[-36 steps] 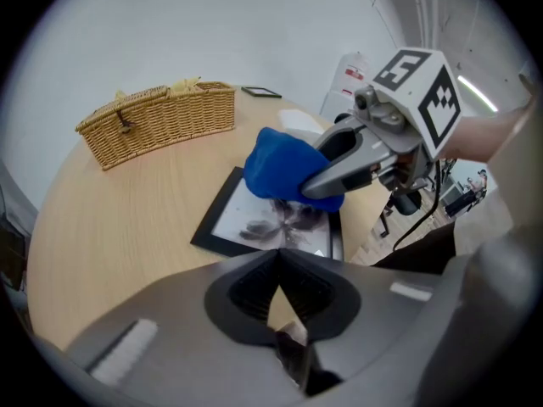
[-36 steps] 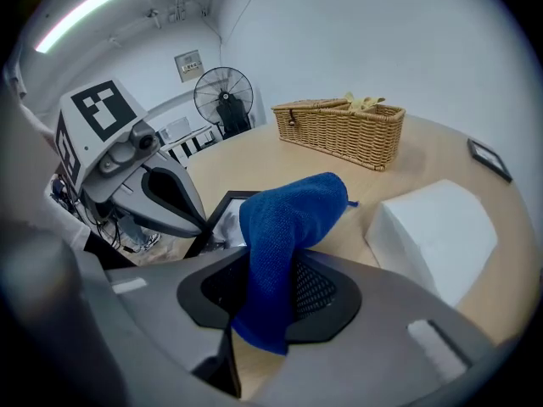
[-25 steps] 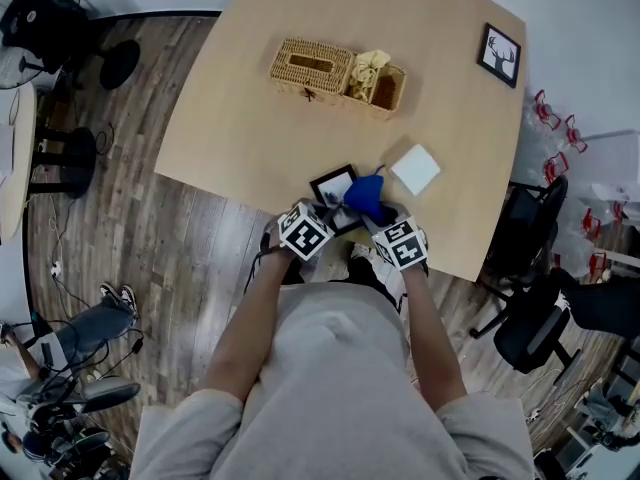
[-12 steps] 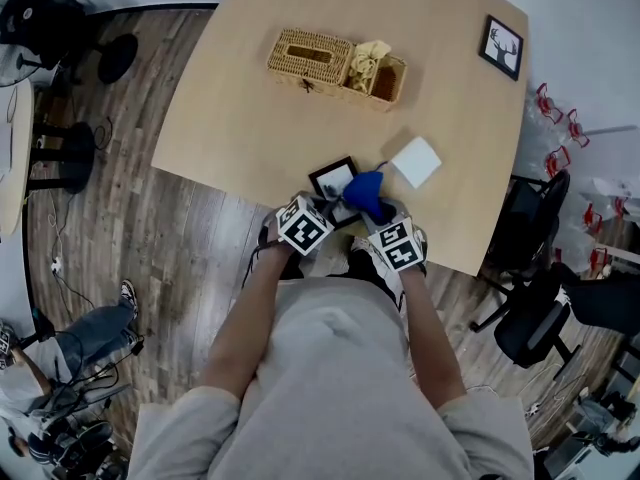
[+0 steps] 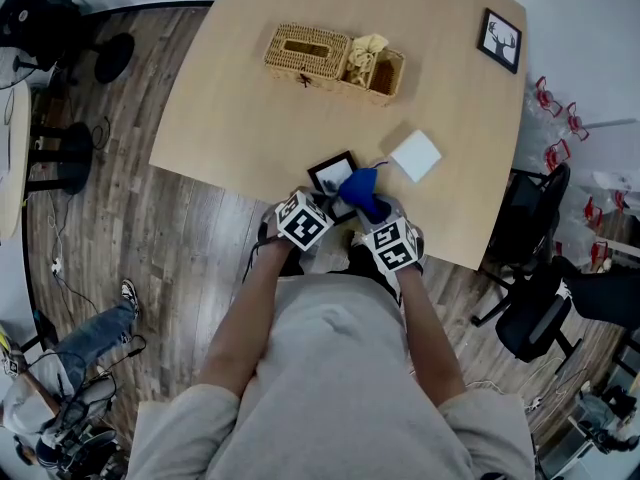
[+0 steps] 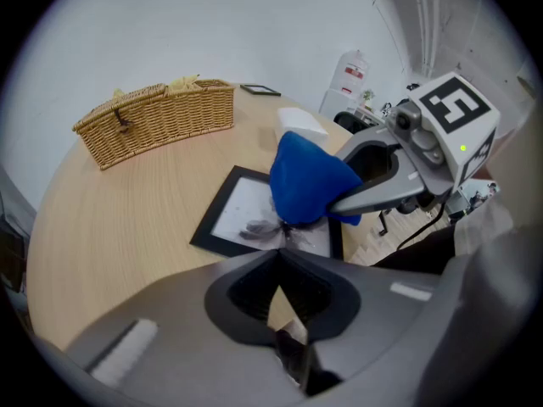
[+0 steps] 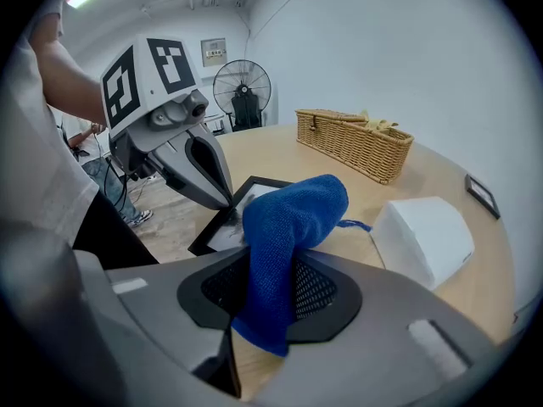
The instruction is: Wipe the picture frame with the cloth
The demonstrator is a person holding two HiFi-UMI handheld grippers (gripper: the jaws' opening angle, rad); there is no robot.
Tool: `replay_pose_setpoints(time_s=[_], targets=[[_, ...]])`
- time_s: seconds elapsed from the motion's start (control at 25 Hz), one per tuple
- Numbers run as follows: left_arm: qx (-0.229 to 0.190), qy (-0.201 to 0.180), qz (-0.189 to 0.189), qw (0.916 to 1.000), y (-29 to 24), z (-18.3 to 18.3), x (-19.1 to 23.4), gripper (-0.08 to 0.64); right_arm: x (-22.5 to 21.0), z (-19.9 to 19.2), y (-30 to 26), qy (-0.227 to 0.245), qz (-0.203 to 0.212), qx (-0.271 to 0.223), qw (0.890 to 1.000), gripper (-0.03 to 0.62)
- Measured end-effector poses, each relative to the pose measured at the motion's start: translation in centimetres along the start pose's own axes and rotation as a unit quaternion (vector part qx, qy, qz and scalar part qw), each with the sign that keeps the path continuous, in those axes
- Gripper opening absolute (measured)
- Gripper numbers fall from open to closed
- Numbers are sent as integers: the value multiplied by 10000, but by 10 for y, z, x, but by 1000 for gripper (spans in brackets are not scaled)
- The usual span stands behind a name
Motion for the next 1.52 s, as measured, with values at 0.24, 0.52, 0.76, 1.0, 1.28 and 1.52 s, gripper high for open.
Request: replay_pose_setpoints(time_s=[0.24, 0.52, 0.76, 1.0, 1.28, 1.52], targets=[[-9, 16, 27, 10000, -1, 0, 0, 54, 20, 2, -8, 74, 225, 37, 9997, 106], [-19, -29, 34, 10000, -1, 0, -1, 54, 19, 3, -11, -171, 288, 77, 9994, 106], [-23, -18, -29, 10000, -1, 1, 0, 54, 16, 8, -15, -197, 355, 188, 9990, 106], [2, -94, -13, 10000, -1, 1, -1, 54, 12, 15, -23, -141, 478, 304, 9983, 106], [12, -149, 9, 9999, -3, 1, -1, 54, 8, 29, -30, 86, 577, 384, 9976, 106], [28, -99, -2, 9999, -4, 0, -2, 52, 6, 39, -39, 221, 672, 415, 9966, 106]])
Point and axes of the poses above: the fingertips, and each gripper's own axes: y backward along the fingers, x to its left, z out of its top, the point moved 4 cm from there along y, backward along the fingers, and after that the axes turned 6 degrees about -y, right-handed, at the moved point
